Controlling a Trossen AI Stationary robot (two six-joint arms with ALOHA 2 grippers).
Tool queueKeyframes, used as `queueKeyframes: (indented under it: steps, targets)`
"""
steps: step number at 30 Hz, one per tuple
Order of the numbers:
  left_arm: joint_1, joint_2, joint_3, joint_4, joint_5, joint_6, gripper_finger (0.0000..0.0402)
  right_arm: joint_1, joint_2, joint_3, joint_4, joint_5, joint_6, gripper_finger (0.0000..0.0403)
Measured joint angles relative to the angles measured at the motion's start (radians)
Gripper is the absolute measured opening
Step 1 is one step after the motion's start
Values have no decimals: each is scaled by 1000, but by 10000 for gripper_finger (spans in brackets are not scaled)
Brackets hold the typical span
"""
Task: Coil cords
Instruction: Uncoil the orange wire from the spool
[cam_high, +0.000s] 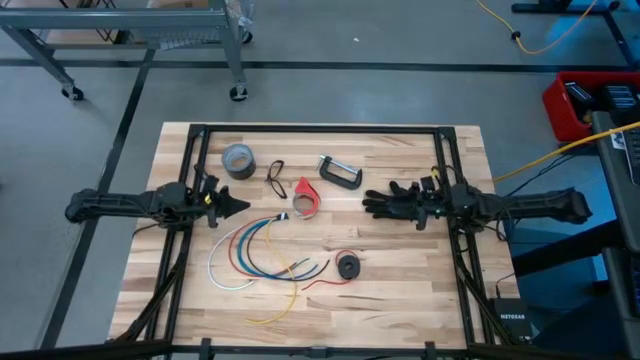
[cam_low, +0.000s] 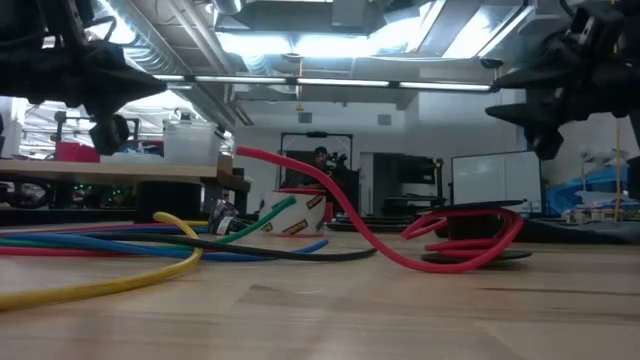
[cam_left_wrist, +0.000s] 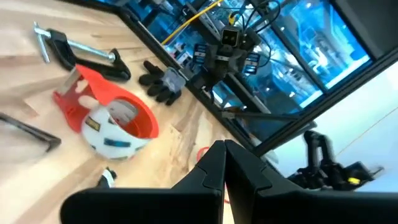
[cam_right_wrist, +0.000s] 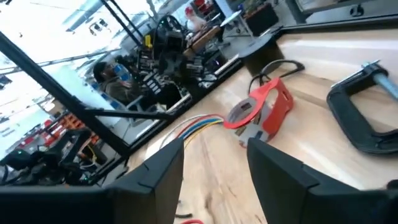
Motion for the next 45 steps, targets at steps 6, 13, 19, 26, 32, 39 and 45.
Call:
queueKeyframes:
  steps: [6, 13, 19, 26, 32, 39, 45]
  targets:
    - [0, 116, 0, 213, -21, 128, 0, 0, 91, 0, 61, -23, 2, 170]
    - [0, 248, 0, 346, -23, 9, 12, 0, 164, 1, 148, -24, 2, 170]
    - [0, 421, 0, 344, -23, -167, 88, 0, 217, 2, 172, -38, 6, 170]
    - [-38, 577, 14, 345, -21, -317, 140, 1, 329, 84, 160, -186, 53, 170]
    - [-101, 686, 78, 349, -44, -345, 130, 1, 492, 212, -27, -252, 54, 170]
    - [-168, 803, 165, 352, -81, -290, 127, 1, 702, 318, -138, -385, 77, 170]
    - [-212, 913, 212, 354, -123, -306, 127, 35, 832, 364, -136, -496, 130, 170]
